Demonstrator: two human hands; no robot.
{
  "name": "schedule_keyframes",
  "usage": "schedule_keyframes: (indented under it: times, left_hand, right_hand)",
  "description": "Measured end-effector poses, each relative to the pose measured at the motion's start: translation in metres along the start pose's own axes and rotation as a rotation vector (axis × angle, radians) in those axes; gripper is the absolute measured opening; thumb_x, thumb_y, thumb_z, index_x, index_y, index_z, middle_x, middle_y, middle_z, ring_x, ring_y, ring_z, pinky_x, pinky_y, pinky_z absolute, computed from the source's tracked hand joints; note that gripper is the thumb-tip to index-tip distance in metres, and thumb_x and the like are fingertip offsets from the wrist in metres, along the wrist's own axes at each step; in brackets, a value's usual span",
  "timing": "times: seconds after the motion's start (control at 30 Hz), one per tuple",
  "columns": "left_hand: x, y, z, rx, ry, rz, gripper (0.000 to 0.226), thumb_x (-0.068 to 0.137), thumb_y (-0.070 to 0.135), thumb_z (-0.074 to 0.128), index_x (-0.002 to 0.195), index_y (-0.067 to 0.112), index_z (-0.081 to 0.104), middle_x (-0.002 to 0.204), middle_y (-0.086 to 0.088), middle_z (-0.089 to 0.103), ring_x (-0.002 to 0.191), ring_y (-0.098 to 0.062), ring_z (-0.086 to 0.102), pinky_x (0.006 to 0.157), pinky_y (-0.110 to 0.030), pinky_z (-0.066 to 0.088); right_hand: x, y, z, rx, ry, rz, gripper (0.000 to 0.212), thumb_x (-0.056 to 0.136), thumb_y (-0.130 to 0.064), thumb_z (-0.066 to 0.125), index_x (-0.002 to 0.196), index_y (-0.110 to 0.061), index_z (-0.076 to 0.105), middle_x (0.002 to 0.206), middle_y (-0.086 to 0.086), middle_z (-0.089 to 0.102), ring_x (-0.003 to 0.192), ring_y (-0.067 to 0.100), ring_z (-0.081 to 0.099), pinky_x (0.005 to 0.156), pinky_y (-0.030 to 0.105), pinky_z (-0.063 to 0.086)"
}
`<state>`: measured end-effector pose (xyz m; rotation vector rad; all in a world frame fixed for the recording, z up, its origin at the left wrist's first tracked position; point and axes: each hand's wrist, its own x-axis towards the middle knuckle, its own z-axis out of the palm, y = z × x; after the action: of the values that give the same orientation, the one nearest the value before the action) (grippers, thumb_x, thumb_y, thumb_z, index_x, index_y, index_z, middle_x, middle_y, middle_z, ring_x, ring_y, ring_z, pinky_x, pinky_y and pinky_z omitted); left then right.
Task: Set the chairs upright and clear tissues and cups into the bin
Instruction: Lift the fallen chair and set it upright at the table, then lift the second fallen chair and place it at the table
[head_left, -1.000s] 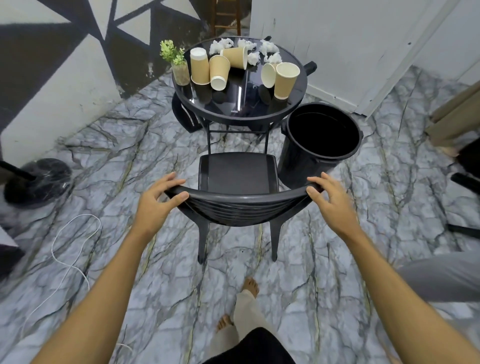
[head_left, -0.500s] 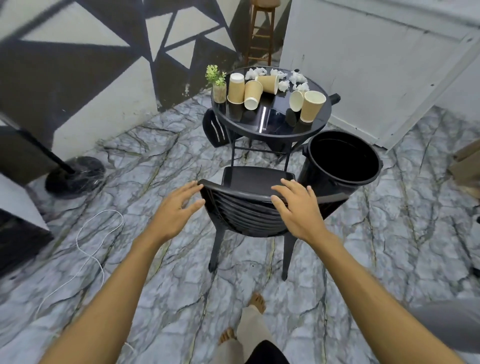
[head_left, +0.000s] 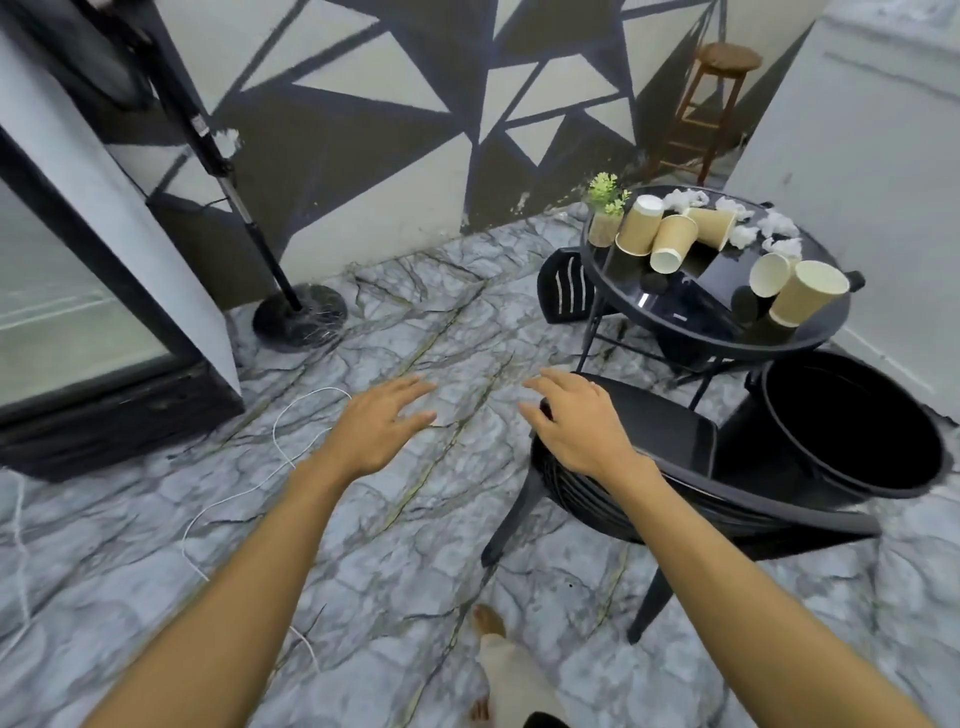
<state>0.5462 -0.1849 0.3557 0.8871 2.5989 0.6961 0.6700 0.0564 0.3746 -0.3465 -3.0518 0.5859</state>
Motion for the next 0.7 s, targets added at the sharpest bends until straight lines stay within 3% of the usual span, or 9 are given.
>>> schedule_keyframes:
  times: [0.3, 0.47, 0.7]
  left_hand:
    - [0.049, -0.058, -0.029, 0.232, -0.006, -0.104, 0.052, 0.100, 0.051, 0.040, 0.147, 0.029, 0.042, 0.159, 0.003, 0.030, 0.146, -0.019, 0.027, 0.118, -0.042, 0.018]
    - [0.089, -0.099, -0.032, 0.365, -0.081, -0.173, 0.060, 0.096, 0.063, 0.024, 0.146, 0.034, 0.040, 0.161, 0.004, 0.027, 0.148, -0.019, 0.022, 0.118, -0.046, 0.018]
    - [0.144, -0.142, -0.032, 0.427, -0.260, -0.336, 0.056, 0.102, 0.054, 0.024, 0.153, 0.032, 0.027, 0.165, 0.000, 0.008, 0.151, -0.025, 0.006, 0.119, -0.051, 0.005]
  right_hand:
    - [0.113, -0.022, 0.043, -0.054, -0.196, -0.075, 0.049, 0.100, -0.048, 0.040, 0.143, -0.024, 0.045, 0.155, 0.006, 0.037, 0.143, 0.026, 0.031, 0.114, 0.050, 0.027]
    - [0.179, -0.025, 0.068, -0.053, -0.307, -0.068, 0.049, 0.101, -0.048, 0.038, 0.144, -0.025, 0.042, 0.157, 0.007, 0.034, 0.144, 0.029, 0.030, 0.114, 0.054, 0.027]
    - [0.256, -0.019, 0.103, -0.061, -0.465, -0.037, 0.052, 0.102, -0.049, 0.035, 0.147, -0.024, 0.039, 0.159, 0.007, 0.030, 0.145, 0.030, 0.027, 0.114, 0.054, 0.026]
